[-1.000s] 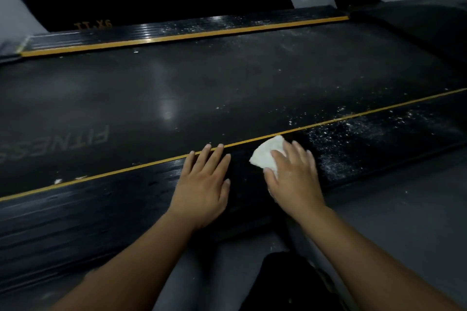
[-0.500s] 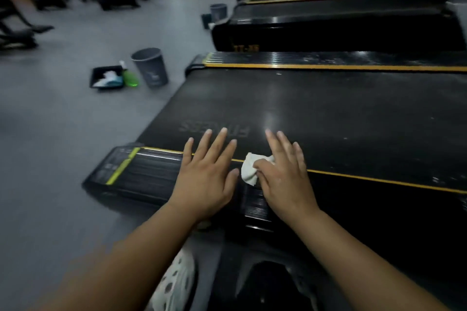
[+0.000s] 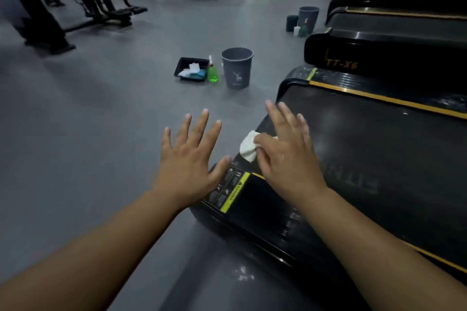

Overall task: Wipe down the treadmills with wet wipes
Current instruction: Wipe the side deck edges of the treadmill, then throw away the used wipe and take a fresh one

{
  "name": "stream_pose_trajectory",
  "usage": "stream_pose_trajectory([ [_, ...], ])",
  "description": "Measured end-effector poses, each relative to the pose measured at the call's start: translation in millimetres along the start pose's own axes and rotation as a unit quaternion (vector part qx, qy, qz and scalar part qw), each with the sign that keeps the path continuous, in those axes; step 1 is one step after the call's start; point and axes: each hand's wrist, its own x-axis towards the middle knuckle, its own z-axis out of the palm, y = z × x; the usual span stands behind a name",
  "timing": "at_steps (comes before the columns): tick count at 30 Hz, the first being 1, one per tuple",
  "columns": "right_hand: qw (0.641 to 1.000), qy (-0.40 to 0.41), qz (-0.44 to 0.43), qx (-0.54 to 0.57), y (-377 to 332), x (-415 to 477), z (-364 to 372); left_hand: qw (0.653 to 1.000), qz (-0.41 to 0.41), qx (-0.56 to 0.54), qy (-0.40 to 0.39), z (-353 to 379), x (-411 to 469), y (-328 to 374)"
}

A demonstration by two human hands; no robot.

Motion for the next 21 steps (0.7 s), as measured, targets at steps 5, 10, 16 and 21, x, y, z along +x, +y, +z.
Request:
stream_pose_trajectory([
  [5,0.999,-0.047,-0.004,-0.009,-56,96,-27,0.999,-0.015,-0.038,-0.017,-69,51,-60],
  [10,0.997,-0.075,-0.030,-0.015,-122,223,-87,0.998,-0.027,-0.060,0.002,-194,111,-120],
  [16,0.996,-0.074,-0.057,-0.001,-201,372,-154,0.997,-0.043,-0.053,0.039,-337,163,-196],
  [21,0.995,-0.071,-0.065,0.001,-224,450,-192,0.999,-0.030,-0.030,0.028,-418,207,-227],
])
